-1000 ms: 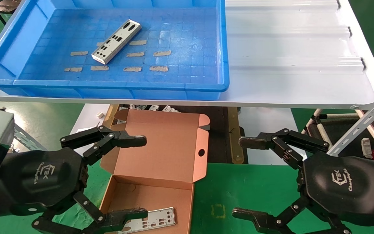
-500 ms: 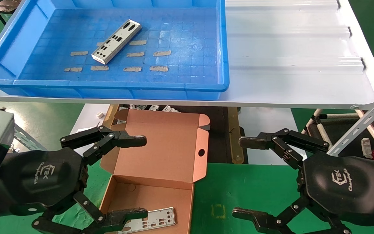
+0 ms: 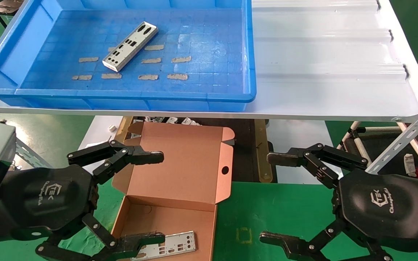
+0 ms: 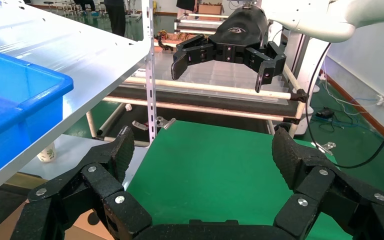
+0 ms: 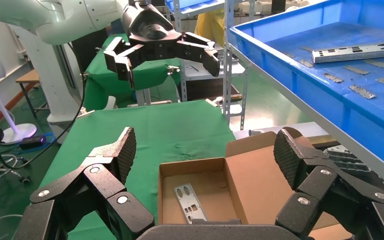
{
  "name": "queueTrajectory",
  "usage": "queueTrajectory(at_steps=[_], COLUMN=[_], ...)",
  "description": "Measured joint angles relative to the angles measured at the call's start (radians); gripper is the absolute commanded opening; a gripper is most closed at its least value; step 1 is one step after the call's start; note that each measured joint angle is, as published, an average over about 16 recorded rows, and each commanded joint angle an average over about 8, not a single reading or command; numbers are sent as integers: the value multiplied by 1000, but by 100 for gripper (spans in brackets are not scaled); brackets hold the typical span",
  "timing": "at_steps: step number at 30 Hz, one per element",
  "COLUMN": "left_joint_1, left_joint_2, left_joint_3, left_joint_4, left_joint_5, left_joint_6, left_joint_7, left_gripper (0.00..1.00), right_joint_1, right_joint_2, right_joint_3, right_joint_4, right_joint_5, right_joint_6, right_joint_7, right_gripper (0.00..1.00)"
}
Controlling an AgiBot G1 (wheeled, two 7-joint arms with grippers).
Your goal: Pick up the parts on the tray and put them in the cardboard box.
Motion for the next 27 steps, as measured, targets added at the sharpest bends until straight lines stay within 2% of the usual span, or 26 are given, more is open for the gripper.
queueTrajectory(at_steps=[27], left_joint_1=[0], left_joint_2=[0], left_joint_3=[0], left_joint_4=[0], left_joint_5=[0], left_joint_6=[0], left_joint_7=[0], left_gripper=[100], right_joint_1=[0], right_joint_2=[0], right_joint_3=[0], right_joint_4=[0], right_joint_5=[0], right_joint_6=[0], right_joint_7=[0], right_gripper=[100])
